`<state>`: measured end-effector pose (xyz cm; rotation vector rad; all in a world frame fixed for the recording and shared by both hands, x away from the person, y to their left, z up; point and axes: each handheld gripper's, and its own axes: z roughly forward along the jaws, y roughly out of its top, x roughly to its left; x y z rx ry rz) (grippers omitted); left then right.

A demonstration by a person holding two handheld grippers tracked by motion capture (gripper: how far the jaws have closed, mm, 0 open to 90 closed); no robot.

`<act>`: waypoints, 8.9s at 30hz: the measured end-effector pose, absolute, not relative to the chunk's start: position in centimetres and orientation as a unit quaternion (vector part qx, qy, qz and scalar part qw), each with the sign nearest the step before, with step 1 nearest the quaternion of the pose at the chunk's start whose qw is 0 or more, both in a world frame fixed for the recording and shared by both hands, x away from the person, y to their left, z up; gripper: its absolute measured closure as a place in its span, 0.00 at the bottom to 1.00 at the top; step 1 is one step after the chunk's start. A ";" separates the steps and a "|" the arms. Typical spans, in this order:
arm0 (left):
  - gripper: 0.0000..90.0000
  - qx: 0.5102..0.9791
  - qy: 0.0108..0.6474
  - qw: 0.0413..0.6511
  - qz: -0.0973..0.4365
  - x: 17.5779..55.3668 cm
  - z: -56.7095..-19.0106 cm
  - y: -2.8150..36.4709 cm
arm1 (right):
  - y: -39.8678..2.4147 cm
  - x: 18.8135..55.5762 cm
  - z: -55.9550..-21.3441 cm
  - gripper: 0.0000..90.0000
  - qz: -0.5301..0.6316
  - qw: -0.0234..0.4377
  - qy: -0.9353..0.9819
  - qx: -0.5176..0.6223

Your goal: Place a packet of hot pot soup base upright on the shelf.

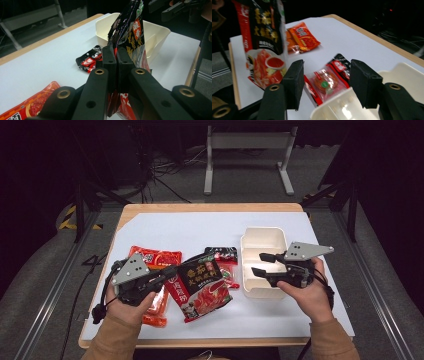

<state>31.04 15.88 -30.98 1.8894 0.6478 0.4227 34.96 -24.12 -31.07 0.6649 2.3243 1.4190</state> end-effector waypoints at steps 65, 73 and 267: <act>0.55 0.779 0.243 0.565 0.121 31.4 -31.9 16.5 | -13.8 37.2 -29.5 0.88 0.477 0.060 0.862 0.160; 0.47 0.776 0.268 0.558 0.119 31.5 -32.8 18.0 | -14.3 37.2 -28.3 0.87 0.478 0.076 0.859 0.163; 0.10 0.790 0.348 0.494 0.109 37.3 -37.4 19.1 | -35.8 39.2 -33.7 0.39 0.448 0.243 0.766 0.392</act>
